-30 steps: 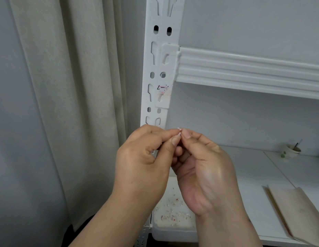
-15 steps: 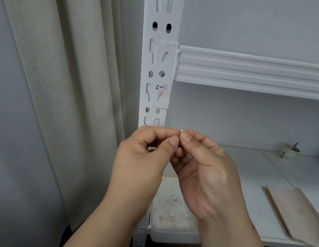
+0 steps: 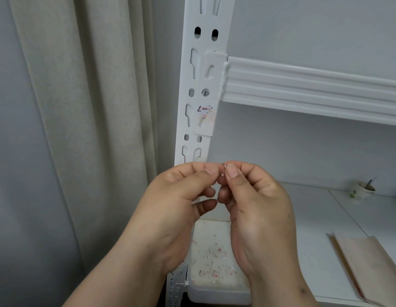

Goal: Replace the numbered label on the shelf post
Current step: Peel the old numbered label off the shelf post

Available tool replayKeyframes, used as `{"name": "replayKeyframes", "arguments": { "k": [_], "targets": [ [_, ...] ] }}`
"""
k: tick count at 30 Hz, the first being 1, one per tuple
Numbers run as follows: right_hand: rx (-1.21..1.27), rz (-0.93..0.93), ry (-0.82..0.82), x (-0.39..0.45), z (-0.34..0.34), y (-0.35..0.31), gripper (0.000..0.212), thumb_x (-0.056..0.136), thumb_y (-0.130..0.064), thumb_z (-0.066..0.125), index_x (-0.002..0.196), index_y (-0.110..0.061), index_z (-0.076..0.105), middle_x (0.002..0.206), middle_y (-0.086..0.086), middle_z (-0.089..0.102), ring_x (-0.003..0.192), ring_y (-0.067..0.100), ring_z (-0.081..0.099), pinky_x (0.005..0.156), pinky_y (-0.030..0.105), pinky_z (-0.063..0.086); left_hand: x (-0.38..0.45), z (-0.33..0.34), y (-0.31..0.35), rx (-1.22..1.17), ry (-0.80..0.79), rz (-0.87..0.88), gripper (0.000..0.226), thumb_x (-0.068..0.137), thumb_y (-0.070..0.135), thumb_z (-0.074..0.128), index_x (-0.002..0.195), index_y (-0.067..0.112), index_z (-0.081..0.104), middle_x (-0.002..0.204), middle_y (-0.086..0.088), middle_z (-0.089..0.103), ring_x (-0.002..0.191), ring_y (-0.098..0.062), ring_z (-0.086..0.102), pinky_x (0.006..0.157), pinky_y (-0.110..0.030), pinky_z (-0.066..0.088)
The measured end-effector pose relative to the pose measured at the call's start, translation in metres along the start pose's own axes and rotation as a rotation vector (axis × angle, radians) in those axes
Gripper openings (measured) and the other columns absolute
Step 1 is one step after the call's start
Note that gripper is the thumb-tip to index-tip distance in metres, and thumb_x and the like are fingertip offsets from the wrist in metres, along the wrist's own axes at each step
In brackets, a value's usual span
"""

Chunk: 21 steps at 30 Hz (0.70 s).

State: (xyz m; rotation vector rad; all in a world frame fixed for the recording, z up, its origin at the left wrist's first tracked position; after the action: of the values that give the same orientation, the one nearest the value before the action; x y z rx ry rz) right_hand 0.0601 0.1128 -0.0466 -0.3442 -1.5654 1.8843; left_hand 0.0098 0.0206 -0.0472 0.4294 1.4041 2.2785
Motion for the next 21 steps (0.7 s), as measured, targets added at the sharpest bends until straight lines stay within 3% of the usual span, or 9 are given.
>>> {"name": "replayKeyframes", "arguments": {
  "k": [6, 21],
  "targets": [
    [0.049, 0.036, -0.028, 0.0008, 0.0021, -0.0006, 0.028, 0.095, -0.015, 0.054, 0.07, -0.018, 0.067, 0.062, -0.003, 0.061, 0.056, 0.011, 0.051, 0.063, 0.032, 0.045, 0.0008, -0.005, 0.0, -0.216, -0.043, -0.219, 0.017, 0.077, 0.02, 0.063, 0.084, 0.011, 0.076, 0.079, -0.004, 0.063, 0.068, -0.014, 0.058, 0.065, -0.027, 0.048],
    [0.046, -0.037, 0.011, 0.0021, -0.0021, 0.0018, 0.009, 0.083, -0.018, 0.069, 0.082, -0.018, 0.077, 0.073, 0.002, 0.073, 0.065, 0.013, 0.061, 0.074, 0.034, 0.052, 0.0026, -0.0039, -0.0003, -0.26, -0.058, -0.185, 0.025, 0.072, 0.02, 0.066, 0.093, 0.01, 0.076, 0.078, -0.001, 0.063, 0.066, -0.012, 0.058, 0.066, -0.027, 0.048]
  ]
}}
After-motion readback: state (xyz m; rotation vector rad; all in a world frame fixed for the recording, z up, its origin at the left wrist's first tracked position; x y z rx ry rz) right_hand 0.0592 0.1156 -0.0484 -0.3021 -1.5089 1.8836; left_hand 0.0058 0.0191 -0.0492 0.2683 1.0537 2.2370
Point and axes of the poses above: each hand's wrist, its own x-axis towards the middle knuckle, its own z-axis out of the palm, y = z × x, the point moved 1 cm from there along x, towards the middle knuckle
